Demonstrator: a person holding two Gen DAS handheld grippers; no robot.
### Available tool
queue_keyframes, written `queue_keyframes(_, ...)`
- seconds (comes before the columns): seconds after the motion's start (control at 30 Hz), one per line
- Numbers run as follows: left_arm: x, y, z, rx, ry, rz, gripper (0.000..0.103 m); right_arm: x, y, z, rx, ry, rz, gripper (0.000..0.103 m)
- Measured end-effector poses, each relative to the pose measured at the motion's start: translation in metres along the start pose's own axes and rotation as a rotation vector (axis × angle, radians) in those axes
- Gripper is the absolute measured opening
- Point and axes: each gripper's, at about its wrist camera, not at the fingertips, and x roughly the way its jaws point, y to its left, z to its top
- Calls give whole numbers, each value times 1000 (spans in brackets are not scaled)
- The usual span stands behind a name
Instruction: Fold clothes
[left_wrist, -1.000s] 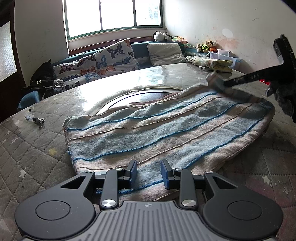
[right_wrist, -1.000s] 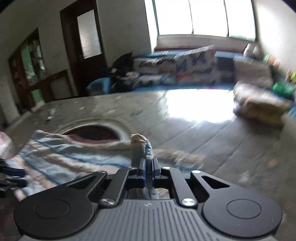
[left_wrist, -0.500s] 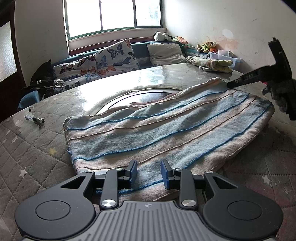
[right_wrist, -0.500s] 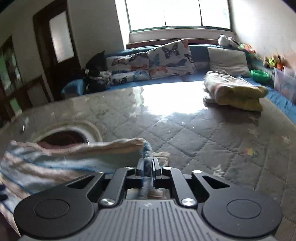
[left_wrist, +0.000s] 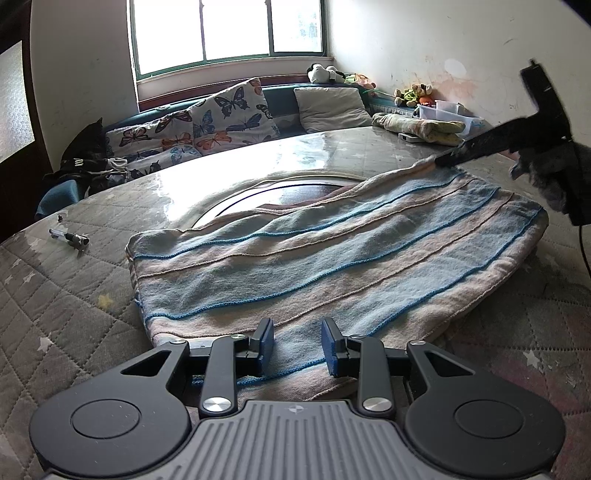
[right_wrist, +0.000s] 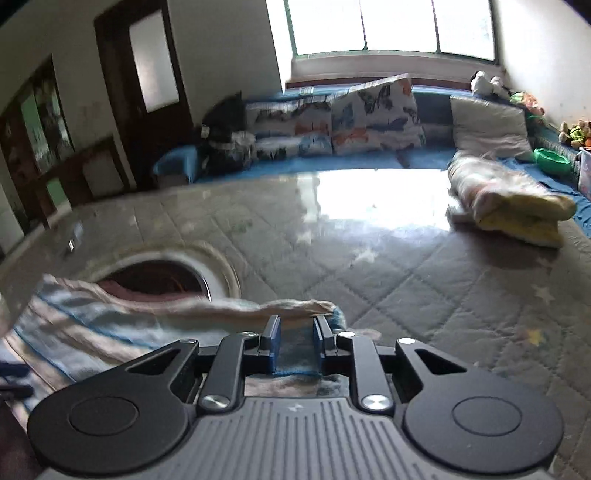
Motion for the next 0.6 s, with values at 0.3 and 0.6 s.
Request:
queue_keyframes(0.3, -1, 1, -1, -3, -4, -2, 32, -12, -14, 1, 30, 5, 1, 18)
queue_keyframes(0.6, -1, 0, -1, -5, -5, 2, 32, -29, 0, -38, -75, 71, -10, 19)
